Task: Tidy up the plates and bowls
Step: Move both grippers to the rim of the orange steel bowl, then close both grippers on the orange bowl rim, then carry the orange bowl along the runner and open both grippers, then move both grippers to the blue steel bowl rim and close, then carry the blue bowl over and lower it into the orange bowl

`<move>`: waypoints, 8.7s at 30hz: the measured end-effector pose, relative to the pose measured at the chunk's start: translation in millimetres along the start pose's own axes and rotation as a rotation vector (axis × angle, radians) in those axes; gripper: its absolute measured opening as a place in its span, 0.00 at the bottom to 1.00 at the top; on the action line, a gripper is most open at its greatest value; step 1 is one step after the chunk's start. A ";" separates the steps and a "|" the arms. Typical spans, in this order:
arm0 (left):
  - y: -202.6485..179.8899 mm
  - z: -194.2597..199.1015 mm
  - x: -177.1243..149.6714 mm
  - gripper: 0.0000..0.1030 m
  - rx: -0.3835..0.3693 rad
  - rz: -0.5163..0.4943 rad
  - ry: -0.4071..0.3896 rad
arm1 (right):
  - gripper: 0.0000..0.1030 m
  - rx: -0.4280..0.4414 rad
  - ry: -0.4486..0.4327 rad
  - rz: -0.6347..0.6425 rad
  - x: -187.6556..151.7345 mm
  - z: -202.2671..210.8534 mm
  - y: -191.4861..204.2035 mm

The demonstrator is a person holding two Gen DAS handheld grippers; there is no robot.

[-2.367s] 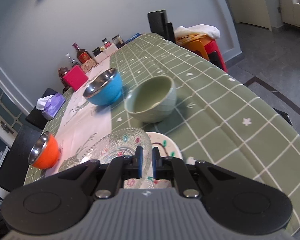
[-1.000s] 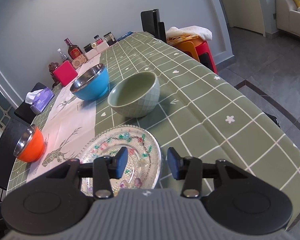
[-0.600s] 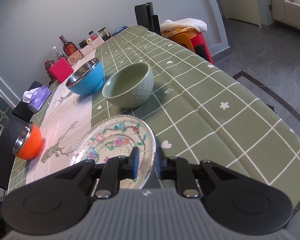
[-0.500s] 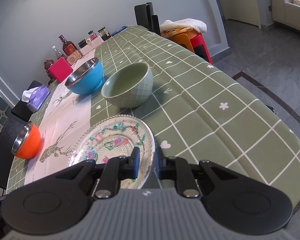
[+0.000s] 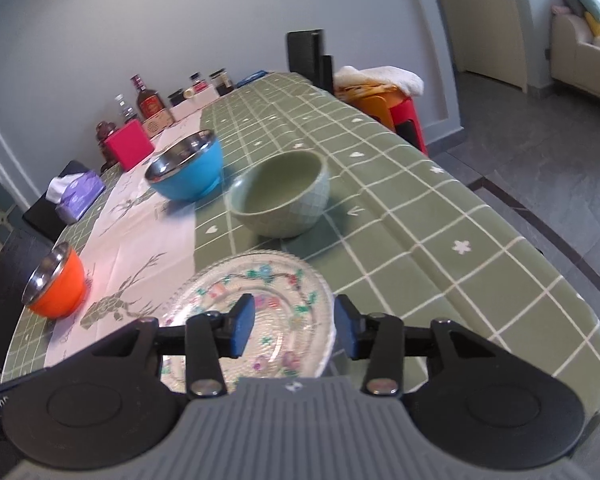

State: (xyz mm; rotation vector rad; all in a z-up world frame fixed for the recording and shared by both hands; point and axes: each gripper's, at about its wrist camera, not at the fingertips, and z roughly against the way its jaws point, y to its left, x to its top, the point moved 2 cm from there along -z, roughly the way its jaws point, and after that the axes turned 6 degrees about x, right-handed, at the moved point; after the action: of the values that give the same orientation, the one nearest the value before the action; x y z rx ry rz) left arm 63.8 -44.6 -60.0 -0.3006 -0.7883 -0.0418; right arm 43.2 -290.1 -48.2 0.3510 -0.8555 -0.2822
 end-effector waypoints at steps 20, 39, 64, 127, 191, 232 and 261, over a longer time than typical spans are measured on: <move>117.2 36.1 42.6 0.53 0.201 0.136 -0.112 | 0.60 0.220 0.142 0.286 3.2 -71.6 148.6; 199.0 6.0 126.1 0.55 0.273 0.187 -0.081 | 0.60 0.320 0.231 0.316 42.0 -162.6 249.7; 207.7 -47.2 139.9 0.13 0.388 0.171 0.006 | 0.13 0.329 0.325 0.236 48.6 -217.6 256.6; 141.5 58.3 38.0 0.59 0.310 0.290 -0.094 | 0.51 0.317 0.199 0.133 -19.2 -68.6 169.6; 35.6 -204.1 239.1 0.49 0.085 0.073 0.185 | 0.46 0.049 0.297 0.024 199.4 -252.6 64.8; 4.8 -54.1 219.4 0.15 0.189 -0.142 0.140 | 0.14 0.145 0.277 0.162 179.7 -122.0 129.2; 100.8 36.2 133.3 0.17 0.246 -0.075 0.476 | 0.14 0.268 0.630 0.350 62.8 -79.8 207.8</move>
State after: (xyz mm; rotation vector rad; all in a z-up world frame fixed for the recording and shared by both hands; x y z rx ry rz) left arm 147.9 72.0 32.6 -0.0214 -0.3259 -0.0825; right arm 165.4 -110.7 31.7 0.4954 -0.3174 0.2669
